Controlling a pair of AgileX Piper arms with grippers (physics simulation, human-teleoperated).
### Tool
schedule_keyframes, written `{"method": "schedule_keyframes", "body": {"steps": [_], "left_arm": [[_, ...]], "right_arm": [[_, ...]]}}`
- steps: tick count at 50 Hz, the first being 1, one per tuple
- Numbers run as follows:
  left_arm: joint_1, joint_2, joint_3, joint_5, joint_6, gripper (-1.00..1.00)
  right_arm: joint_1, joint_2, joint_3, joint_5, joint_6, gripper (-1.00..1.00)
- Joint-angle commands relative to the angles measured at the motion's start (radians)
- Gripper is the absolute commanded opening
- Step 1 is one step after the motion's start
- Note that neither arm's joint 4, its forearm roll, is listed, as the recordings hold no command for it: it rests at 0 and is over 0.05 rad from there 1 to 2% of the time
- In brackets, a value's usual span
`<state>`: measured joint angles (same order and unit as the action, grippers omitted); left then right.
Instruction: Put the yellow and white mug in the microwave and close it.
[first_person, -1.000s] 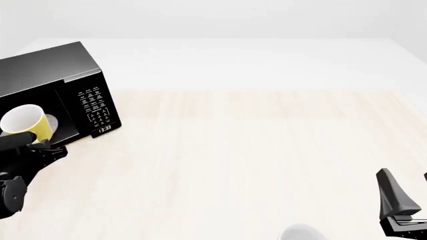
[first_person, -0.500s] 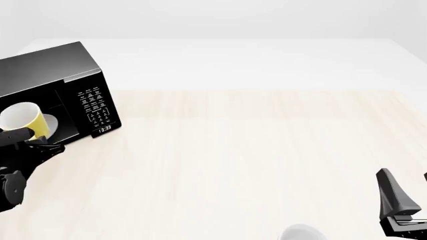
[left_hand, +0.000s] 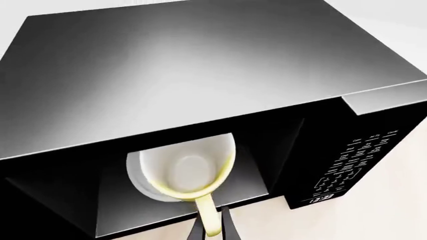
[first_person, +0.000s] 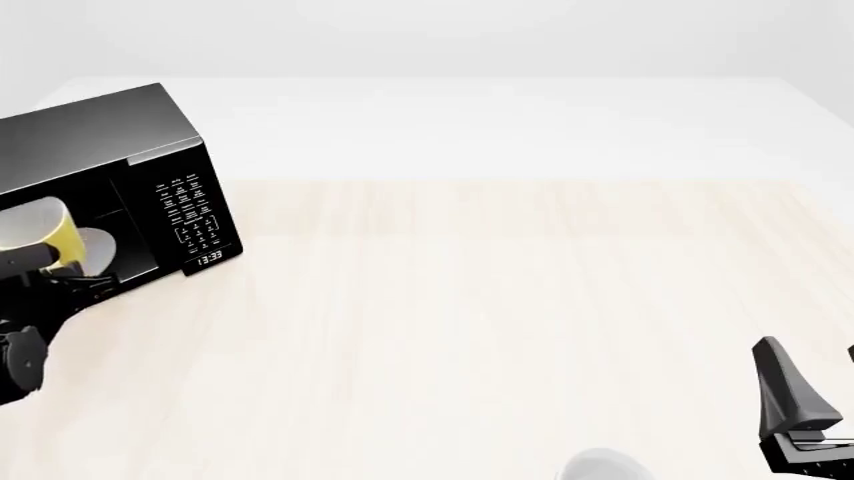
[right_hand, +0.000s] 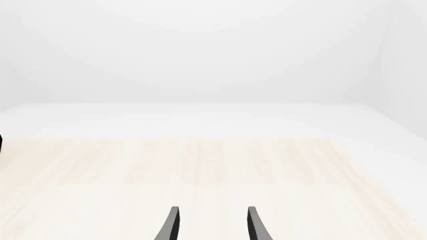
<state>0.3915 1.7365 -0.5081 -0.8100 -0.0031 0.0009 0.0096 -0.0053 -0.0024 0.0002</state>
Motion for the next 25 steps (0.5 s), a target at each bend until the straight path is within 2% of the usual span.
{"method": "schedule_keyframes", "body": {"steps": [1, 25], "left_arm": [[0.025, -0.005, -0.052, 0.020, -0.015, -1.00], [0.049, 0.081, -0.127, 0.029, -0.012, -1.00]], "right_arm": [[0.000, -0.002, 0.001, 0.000, 0.000, 1.00], [0.000, -0.002, 0.001, 0.000, 0.000, 1.00]]}}
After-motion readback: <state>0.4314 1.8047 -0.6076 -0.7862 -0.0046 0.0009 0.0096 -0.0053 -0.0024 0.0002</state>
